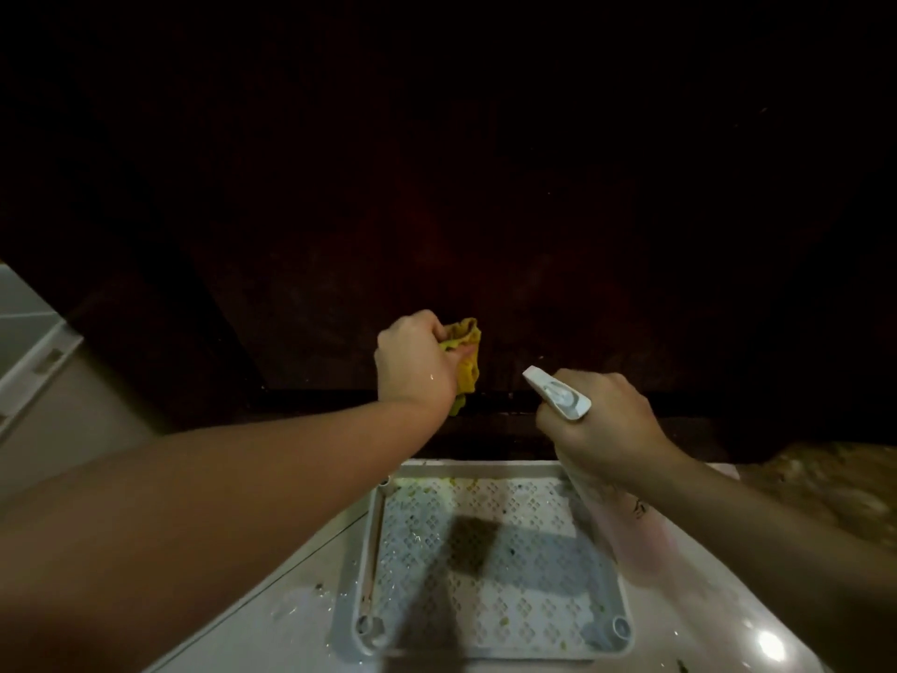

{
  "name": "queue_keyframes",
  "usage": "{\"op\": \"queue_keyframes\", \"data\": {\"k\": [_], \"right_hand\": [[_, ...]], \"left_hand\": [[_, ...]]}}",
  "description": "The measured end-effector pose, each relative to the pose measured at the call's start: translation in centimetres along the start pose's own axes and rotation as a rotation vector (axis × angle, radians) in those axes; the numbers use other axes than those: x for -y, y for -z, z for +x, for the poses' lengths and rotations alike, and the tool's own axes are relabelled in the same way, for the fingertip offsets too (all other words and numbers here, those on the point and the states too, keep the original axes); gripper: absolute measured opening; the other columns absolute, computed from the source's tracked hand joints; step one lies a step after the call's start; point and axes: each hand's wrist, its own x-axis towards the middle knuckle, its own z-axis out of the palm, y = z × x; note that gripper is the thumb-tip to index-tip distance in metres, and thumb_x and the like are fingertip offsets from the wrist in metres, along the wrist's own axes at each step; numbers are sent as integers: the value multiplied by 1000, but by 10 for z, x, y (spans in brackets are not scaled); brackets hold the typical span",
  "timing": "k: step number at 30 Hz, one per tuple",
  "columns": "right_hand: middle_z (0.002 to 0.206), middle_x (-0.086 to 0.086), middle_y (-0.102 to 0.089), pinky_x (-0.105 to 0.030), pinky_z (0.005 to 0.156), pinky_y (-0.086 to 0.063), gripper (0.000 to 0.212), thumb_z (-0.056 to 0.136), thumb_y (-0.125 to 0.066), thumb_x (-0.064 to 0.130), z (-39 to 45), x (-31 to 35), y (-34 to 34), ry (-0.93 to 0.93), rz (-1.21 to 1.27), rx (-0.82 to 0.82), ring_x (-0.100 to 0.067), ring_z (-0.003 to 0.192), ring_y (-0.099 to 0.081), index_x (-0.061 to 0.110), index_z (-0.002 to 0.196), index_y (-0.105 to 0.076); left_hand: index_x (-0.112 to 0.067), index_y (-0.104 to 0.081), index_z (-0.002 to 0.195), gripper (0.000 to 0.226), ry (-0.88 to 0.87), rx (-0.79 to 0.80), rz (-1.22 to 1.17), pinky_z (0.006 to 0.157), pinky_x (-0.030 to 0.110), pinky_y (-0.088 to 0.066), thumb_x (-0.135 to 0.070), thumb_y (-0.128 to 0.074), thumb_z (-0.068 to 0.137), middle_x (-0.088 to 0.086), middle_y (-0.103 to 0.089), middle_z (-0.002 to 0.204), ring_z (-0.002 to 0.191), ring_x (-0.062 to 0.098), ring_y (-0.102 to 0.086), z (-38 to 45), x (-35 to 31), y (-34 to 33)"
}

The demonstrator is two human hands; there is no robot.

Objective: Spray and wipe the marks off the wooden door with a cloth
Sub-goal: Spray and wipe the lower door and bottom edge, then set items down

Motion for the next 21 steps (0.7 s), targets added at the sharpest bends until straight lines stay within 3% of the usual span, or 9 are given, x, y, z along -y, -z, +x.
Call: {"op": "queue_keyframes", "data": {"k": [4,6,8,11,16,18,21], "right_hand": [[62,2,-53,-31,51,-35,17,81,-62,20,6,6,2,47,131,122,-15,52,-46,17,69,-51],[75,0,-60,-29,55,-40,4,83,-63,18,10,12,4,63,235,196,-17,63,-55,17,85,-59],[80,3,-61,-28,60,-42,8,84,-63,17,15,19,4,74,305,228,-13,70,-57,20,91,-61],[72,1,-59,-36,58,-43,9,85,-63,24,20,29,3,87,191,165,-16,64,-56,18,79,-58],[59,4,-53,-30,51,-36,24,83,-60,26,15,39,13,-7,-45,103,-16,54,-51,22,63,-48],[59,5,-51,-30,51,-36,26,82,-62,22,10,44,22,-34,-53,162,-13,52,-48,22,62,-46],[64,6,-50,-19,48,-35,24,85,-63,18,6,52,34,18,-19,344,-5,51,-44,20,67,-47]], "left_hand": [[-28,-49,64,33,30,92,71,68,33,-57,-34,-79,77,-4,-60,77,73,14,-62,0,11,0],[-26,-51,71,29,89,179,112,68,34,-55,-35,-77,79,-2,-61,81,75,14,-61,-3,19,2],[-22,-54,84,24,184,280,177,71,35,-54,-34,-75,82,1,-61,90,82,18,-61,-1,23,5],[-15,-57,101,26,351,433,216,68,31,-50,-30,-71,86,6,-62,100,86,20,-61,8,19,17],[-8,-58,112,24,470,499,123,66,29,-47,-21,-62,92,9,-62,105,89,22,-60,19,9,29],[-5,-60,115,22,551,489,64,70,27,-47,-15,-56,96,11,-64,111,97,23,-63,21,6,32],[-4,-57,119,25,671,436,-82,72,28,-45,-16,-53,98,13,-64,115,99,24,-62,25,3,33]]}}
